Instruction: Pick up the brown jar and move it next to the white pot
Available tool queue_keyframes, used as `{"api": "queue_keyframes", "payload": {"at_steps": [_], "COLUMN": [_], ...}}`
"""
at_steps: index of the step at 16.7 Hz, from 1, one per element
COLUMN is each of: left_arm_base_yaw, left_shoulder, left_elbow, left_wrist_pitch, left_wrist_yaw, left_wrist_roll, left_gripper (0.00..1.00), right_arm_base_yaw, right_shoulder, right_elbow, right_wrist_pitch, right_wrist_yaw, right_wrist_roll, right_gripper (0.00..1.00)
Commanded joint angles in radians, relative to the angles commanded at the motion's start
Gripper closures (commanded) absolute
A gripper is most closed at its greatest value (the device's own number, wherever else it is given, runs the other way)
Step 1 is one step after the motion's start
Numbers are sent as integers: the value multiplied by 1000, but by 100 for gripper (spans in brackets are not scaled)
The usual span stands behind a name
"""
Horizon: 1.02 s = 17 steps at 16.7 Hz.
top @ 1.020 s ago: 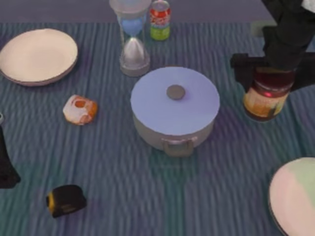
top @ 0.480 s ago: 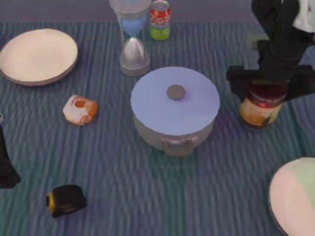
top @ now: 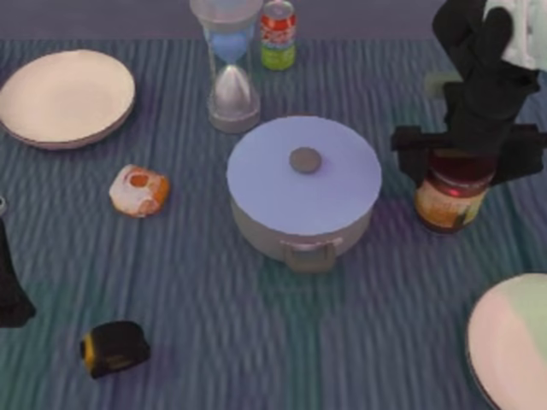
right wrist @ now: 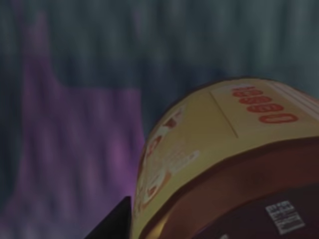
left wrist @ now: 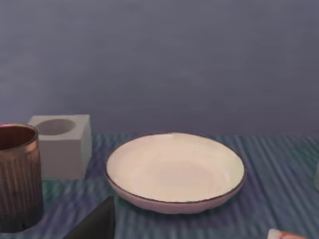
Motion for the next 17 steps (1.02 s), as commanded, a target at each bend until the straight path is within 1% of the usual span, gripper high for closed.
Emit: {"api": "queue_keyframes", "payload": {"at_steps": [11, 12, 17], "left_arm_base_yaw": [0, 0, 0], "left_shoulder": [0, 0, 0], "left_elbow": [0, 0, 0], "left_wrist_pitch": [0, 0, 0], "left_wrist_yaw": [0, 0, 0], "left_wrist_roll": [0, 0, 0], "left_gripper": [0, 0, 0], "right_arm_base_yaw": [0, 0, 0], "right_shoulder": [0, 0, 0], "right_elbow": [0, 0, 0], "right_wrist_pitch": [0, 0, 0], "right_wrist_yaw": [0, 0, 0], "right_wrist_roll": [0, 0, 0], "right_gripper": [2, 0, 0]}}
